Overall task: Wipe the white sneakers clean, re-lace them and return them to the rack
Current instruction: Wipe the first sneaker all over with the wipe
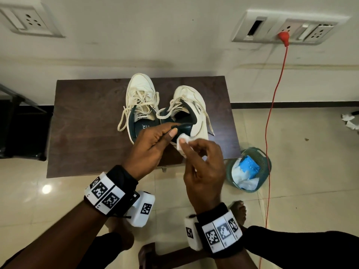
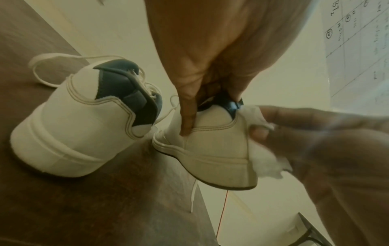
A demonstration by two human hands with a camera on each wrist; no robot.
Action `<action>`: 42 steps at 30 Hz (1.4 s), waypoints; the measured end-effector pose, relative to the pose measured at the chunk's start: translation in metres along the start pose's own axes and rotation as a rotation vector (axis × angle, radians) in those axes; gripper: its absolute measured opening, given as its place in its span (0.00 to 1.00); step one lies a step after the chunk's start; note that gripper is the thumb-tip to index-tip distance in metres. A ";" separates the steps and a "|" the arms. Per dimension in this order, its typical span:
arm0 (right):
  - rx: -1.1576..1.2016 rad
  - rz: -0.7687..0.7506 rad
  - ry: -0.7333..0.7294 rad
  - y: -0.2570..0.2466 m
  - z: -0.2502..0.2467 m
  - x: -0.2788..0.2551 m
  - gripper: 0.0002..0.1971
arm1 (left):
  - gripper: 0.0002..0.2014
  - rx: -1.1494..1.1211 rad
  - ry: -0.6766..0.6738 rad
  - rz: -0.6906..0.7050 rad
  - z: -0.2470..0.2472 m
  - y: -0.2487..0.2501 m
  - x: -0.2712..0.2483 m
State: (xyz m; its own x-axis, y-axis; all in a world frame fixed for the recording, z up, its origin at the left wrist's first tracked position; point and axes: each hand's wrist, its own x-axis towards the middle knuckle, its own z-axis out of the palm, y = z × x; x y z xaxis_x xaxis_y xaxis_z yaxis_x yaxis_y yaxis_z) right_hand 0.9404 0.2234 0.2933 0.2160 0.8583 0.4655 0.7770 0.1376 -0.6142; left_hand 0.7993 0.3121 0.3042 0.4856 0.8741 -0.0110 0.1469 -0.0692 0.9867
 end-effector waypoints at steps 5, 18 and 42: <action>0.003 0.120 0.123 0.026 -0.014 -0.014 0.16 | 0.15 0.084 -0.017 0.038 0.002 -0.003 -0.002; 0.164 0.438 0.241 0.018 0.015 -0.018 0.15 | 0.14 0.435 -0.075 0.147 0.015 -0.037 -0.004; 0.354 0.721 0.251 0.061 0.031 0.016 0.13 | 0.22 0.848 -0.208 0.037 0.030 -0.018 -0.010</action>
State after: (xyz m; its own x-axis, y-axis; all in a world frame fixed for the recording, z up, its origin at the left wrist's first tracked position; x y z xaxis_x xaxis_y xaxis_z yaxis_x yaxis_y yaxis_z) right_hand 0.9726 0.2607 0.2432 0.7462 0.6655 -0.0154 0.1758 -0.2194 -0.9597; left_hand 0.8174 0.2901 0.2812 0.6383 0.7643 -0.0920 0.6791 -0.5028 0.5348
